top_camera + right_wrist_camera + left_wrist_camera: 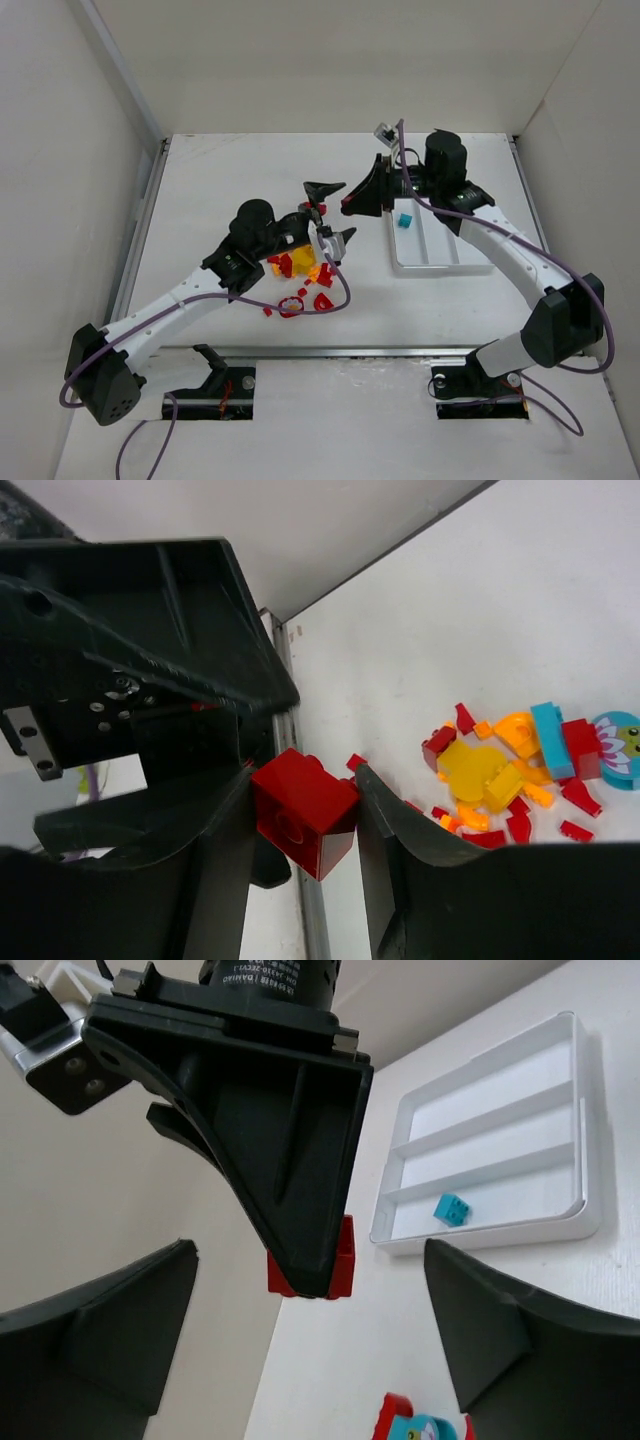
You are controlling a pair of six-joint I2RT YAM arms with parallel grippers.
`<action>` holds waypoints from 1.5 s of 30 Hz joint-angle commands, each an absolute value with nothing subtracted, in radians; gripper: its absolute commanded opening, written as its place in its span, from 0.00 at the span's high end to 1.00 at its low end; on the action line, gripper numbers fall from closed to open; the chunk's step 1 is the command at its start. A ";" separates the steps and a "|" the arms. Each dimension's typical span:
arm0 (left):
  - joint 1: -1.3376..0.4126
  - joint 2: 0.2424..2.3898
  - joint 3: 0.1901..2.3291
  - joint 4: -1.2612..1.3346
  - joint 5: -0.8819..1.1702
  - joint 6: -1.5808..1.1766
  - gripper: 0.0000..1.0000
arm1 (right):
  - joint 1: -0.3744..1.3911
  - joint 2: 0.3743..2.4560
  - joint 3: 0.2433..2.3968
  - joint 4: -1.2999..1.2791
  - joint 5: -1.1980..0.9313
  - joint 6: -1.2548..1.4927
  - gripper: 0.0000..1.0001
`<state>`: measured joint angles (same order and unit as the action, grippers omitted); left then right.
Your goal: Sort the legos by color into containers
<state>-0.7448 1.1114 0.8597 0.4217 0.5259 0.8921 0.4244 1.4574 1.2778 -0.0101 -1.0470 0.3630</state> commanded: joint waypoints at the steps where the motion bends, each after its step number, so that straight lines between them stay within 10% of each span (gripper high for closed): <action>1: -0.758 1.088 0.884 0.398 0.483 0.882 0.00 | 0.393 1.414 1.258 0.028 -0.967 0.351 1.00; 13: -0.758 1.042 0.793 0.127 0.160 0.651 0.00 | 0.163 1.580 1.273 -0.446 0.124 0.203 1.00; 21: -0.758 1.051 0.750 0.118 0.066 0.511 0.00 | 0.115 1.713 1.253 -0.446 0.140 0.192 0.99; 30: -0.758 1.052 0.729 0.107 -0.004 0.500 0.00 | 0.106 1.744 1.285 -0.472 0.121 0.195 0.33; 45: -0.736 1.063 0.676 0.098 -0.432 0.111 0.11 | 0.421 1.542 1.230 -0.384 -0.113 0.118 0.26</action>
